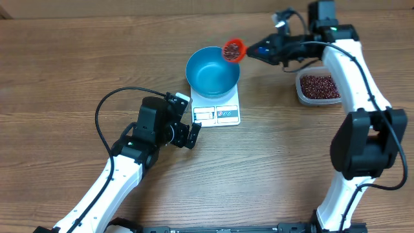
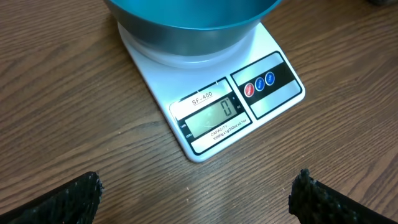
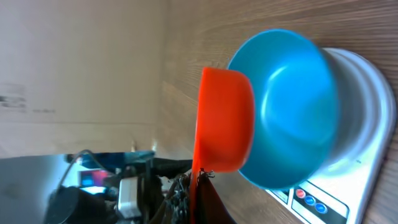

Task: Scoop item into bowl and weigh 150g on scale
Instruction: 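Lift the filled scoop and carry it left over the blue bowl, then tip the scoop to pour beans into the blue bowl, then withdraw, then dip the red scoop into the bean tub again with the right gripper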

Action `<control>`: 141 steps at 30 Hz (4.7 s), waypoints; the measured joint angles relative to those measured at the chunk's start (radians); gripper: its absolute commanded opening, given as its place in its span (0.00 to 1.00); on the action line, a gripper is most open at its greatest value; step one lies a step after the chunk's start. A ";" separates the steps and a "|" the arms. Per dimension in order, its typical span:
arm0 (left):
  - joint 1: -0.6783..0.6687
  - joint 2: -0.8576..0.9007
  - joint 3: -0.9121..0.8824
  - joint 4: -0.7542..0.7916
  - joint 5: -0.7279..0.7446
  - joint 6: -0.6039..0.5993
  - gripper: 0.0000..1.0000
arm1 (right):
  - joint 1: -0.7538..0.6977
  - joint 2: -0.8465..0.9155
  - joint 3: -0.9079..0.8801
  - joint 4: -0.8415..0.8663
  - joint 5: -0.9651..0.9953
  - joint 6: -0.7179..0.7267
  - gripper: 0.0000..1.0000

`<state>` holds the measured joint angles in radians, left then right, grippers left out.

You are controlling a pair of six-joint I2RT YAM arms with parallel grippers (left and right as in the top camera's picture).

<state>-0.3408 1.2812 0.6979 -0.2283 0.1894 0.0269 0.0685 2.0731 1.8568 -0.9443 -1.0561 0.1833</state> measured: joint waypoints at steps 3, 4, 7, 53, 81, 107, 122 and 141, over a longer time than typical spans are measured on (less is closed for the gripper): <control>0.000 0.000 0.000 0.000 0.000 -0.002 0.99 | 0.068 0.000 0.040 -0.027 0.128 0.011 0.04; 0.000 0.000 0.000 0.000 0.000 -0.002 1.00 | 0.091 0.000 0.052 -0.036 0.181 0.015 0.04; 0.000 0.000 0.000 0.000 0.000 -0.002 0.99 | 0.173 0.000 0.090 -0.069 0.357 0.012 0.04; 0.000 0.000 0.000 0.001 0.000 -0.002 1.00 | -0.156 -0.275 0.166 -0.378 0.870 -0.173 0.04; 0.000 0.000 0.000 0.001 0.000 -0.002 0.99 | -0.348 -0.267 -0.509 0.143 0.936 -0.343 0.04; 0.000 0.000 0.000 0.001 0.000 -0.002 1.00 | -0.344 -0.232 -0.517 0.091 0.674 -0.314 0.04; 0.000 0.000 0.000 0.001 0.000 -0.002 1.00 | -0.412 -0.216 -0.522 0.078 0.481 -0.251 0.04; 0.000 0.000 0.000 0.001 0.000 -0.002 0.99 | -0.670 -0.215 -0.523 -0.002 0.058 -0.356 0.04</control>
<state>-0.3408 1.2812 0.6979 -0.2276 0.1890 0.0246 -0.6018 1.8580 1.3338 -0.9459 -0.9985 -0.1730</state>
